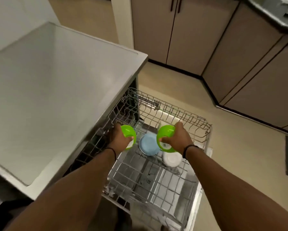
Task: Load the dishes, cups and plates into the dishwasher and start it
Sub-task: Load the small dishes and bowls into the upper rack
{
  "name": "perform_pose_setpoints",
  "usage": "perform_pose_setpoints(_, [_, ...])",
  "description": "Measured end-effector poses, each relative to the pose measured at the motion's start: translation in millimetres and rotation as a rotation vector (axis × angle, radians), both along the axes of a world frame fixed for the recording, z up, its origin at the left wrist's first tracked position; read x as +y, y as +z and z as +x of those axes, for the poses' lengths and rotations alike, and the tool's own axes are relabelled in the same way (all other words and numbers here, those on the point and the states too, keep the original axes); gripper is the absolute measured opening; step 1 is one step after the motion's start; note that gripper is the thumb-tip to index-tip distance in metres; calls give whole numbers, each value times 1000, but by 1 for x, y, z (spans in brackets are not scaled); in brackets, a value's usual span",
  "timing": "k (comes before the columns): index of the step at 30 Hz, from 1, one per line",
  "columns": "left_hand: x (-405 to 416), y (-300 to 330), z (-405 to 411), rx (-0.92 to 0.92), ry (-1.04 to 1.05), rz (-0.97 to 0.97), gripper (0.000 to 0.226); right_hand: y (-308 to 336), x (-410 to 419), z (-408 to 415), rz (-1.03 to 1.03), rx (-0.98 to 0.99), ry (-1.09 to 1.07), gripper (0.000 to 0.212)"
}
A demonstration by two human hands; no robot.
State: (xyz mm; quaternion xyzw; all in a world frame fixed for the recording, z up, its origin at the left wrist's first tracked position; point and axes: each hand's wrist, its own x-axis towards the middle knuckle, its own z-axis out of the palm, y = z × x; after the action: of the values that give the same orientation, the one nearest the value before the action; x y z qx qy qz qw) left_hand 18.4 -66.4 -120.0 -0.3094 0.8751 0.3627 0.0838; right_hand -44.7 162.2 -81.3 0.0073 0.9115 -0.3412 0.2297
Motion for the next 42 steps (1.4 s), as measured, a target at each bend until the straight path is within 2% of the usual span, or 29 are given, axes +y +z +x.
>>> perform_pose_setpoints(3, [-23,-37,-20,80,162,106,66,-31,-24,-12,-41,6,5,68])
perform_pose_setpoints(5, [-35,-57,-31,129,249,193,62,-44,-41,-19,-86,11,9,65])
perform_pose_setpoints(10, [-61,-130,-48,225,393,319,86,-72,-81,-37,-137,8,50,60])
perform_pose_setpoints(14, [-55,-119,-42,259,341,302,70,-94,-104,-42,-182,-26,70,64])
perform_pose_setpoints(20, [-58,-133,-34,279,282,237,85,-114,-123,-43,-208,-57,112,63])
perform_pose_setpoints(28, [-65,-151,-33,284,274,236,72,-117,-125,-51,-287,-114,42,72])
perform_pose_setpoints(31, [-65,-147,-40,304,344,261,61,-114,-119,-53,-334,-134,4,66])
perform_pose_setpoints(35, [-71,-134,-55,329,601,369,34,-115,-109,-56,-350,-132,-46,58])
perform_pose_setpoints(36, [-71,-133,-56,347,634,392,37,-115,-107,-57,-361,-125,-66,56])
perform_pose_setpoints(39, [-65,-127,-54,404,647,377,65,-113,-104,-59,-401,-104,-145,53])
perform_pose_setpoints(42, [-56,-124,-50,396,599,374,74,-112,-102,-65,-447,-76,-243,54])
